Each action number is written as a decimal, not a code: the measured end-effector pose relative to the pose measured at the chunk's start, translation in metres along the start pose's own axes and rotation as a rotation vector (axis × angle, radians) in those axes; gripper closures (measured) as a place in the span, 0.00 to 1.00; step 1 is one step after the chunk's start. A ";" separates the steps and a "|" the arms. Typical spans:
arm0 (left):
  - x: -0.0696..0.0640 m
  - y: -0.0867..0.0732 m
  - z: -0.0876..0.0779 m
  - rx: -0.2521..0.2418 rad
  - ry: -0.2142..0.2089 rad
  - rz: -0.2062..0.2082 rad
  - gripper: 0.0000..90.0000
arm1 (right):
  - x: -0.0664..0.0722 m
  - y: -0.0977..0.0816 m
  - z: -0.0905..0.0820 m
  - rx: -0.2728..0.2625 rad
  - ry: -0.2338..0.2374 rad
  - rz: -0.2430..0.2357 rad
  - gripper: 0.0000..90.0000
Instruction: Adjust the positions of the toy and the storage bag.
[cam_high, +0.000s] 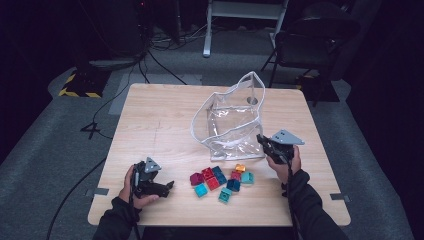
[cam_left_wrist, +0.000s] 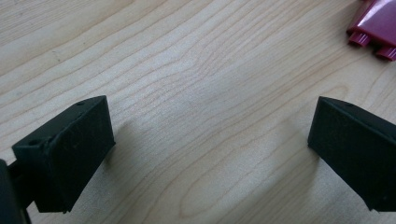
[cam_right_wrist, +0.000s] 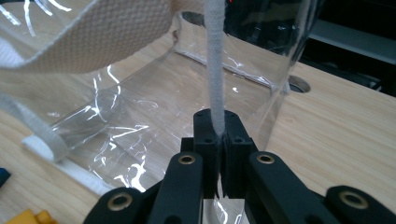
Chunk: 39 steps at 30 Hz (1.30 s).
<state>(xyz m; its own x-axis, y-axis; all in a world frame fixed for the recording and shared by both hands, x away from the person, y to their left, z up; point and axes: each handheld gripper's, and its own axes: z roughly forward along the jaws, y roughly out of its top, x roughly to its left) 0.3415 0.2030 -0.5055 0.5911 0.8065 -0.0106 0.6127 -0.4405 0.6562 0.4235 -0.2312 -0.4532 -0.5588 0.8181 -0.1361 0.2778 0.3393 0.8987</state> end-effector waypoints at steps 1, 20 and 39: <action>0.000 0.000 0.000 0.001 -0.003 -0.001 0.01 | -0.003 -0.001 -0.001 0.001 -0.004 0.009 0.97; 0.000 0.041 0.004 -0.059 -0.029 0.038 0.17 | -0.010 -0.016 -0.015 0.081 0.137 -0.009 0.48; -0.040 0.145 0.022 -0.189 -0.078 0.113 0.19 | -0.012 -0.029 -0.004 0.162 0.130 -0.019 0.53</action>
<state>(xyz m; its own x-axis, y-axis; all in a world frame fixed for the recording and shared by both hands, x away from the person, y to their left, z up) 0.4185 0.0982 -0.4269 0.6936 0.7201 0.0175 0.4357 -0.4387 0.7859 0.4197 -0.2528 -0.4757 -0.6585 0.7474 -0.0884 0.3823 0.4334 0.8161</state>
